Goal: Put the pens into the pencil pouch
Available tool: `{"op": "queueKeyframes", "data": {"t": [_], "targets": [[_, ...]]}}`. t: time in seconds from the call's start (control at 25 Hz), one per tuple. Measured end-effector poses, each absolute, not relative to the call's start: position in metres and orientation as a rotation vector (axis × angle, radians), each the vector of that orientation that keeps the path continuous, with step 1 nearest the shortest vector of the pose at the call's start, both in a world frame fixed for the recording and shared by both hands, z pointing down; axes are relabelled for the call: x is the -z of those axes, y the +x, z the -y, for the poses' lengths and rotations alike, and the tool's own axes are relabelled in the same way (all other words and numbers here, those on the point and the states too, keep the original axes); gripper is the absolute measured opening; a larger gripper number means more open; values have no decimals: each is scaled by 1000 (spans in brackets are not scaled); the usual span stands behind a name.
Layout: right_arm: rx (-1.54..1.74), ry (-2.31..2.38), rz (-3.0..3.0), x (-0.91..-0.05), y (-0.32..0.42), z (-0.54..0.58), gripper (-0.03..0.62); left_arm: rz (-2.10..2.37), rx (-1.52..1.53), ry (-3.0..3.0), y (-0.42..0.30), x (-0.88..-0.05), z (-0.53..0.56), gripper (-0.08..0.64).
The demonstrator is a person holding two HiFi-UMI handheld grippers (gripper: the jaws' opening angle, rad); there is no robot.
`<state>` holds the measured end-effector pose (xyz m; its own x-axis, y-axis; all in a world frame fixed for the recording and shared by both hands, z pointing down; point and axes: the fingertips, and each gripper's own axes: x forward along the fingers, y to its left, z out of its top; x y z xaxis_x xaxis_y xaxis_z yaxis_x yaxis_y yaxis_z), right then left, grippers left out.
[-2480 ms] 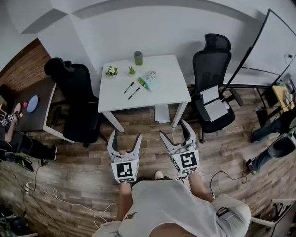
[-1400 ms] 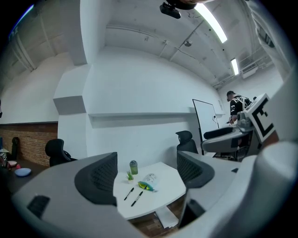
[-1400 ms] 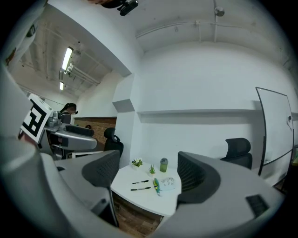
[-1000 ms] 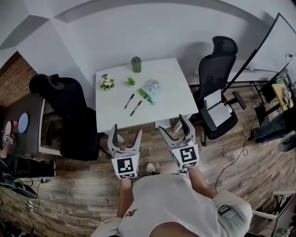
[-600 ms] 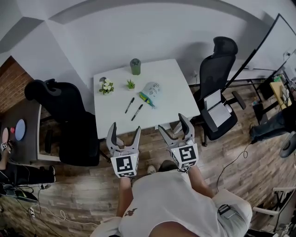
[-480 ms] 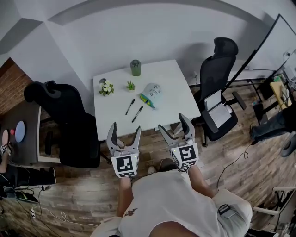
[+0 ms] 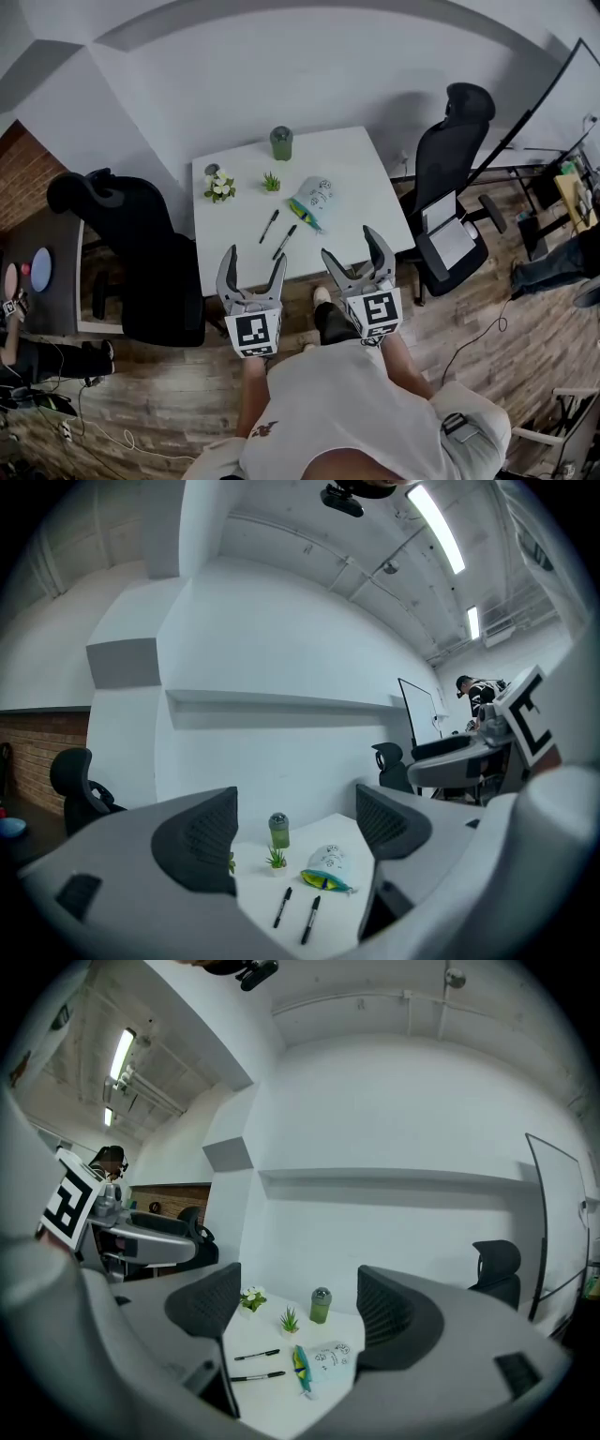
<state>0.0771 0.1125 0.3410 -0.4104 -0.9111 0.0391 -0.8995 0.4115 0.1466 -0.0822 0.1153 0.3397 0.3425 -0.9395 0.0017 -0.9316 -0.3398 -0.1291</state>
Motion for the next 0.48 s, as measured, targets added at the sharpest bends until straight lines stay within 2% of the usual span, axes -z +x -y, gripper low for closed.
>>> {"op": "queueKeyframes", "data": {"t": [0.48], "targets": [[116,1589,2563,-341,88,-17,379,-1787,155,-2462,-73,-338,-28,388]]}}
